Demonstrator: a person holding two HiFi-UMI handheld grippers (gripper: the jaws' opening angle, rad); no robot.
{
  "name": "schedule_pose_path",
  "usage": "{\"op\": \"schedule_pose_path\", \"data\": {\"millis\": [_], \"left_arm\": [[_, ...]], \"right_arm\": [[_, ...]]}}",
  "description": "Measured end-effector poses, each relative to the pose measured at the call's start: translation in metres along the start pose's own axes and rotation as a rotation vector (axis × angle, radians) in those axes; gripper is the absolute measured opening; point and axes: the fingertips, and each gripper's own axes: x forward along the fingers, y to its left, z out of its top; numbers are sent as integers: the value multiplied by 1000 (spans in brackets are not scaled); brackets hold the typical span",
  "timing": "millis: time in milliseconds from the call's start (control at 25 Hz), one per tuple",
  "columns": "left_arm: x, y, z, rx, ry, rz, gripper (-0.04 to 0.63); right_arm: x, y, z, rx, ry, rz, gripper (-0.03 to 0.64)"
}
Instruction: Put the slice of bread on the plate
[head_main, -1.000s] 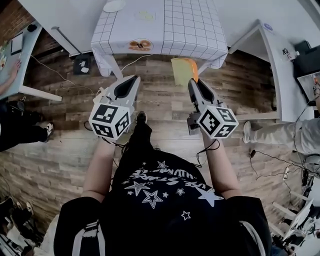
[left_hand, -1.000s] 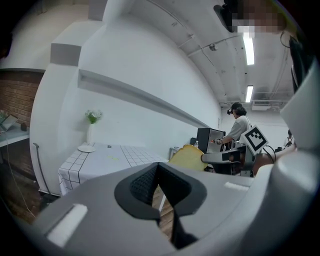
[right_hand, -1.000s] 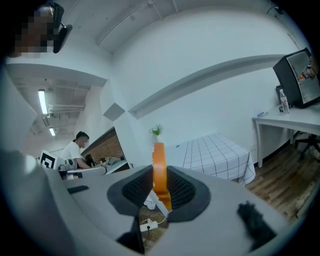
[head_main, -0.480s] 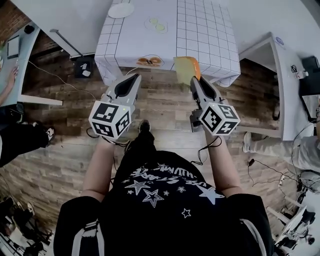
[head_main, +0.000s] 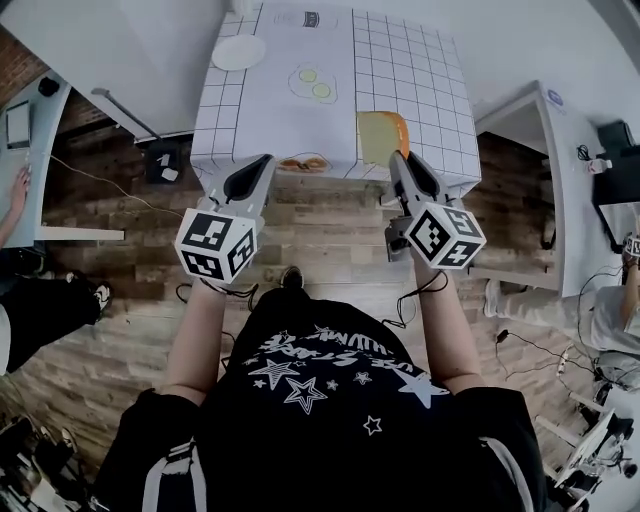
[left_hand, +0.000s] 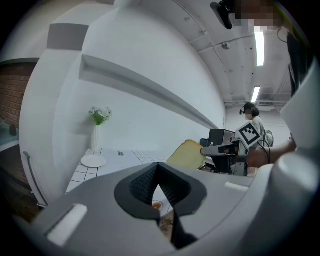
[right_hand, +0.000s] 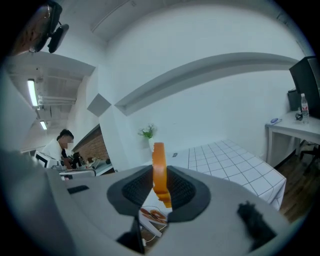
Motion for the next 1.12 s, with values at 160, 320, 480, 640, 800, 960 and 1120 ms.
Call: {"op": "schedule_pose_path", "data": {"millis": [160,320,480,640,800,960,1120], "left_arm": [[17,12,3,-14,3,-18,9],[23,10,3,-33,36,-33,9],[34,8,2,-59,66,-28,9],[45,6,1,-51,71,-3,9],[63,11,9,-62,72,52,9],[97,1,19,-70,71,51,9],[133,-3,27,-83,67,61,9]], "right_arm": [[13,-14,6,9,-3,-35,91],[10,-22,11,23,16,-58,91],[12,-33,13,34,43,-59,91],[31,-47,14,24,49,-20,91],[59,-60,33,21,29,44,91],[84,-83,53,15,16,96,91],[106,-112,62,39,21,119,91]]}}
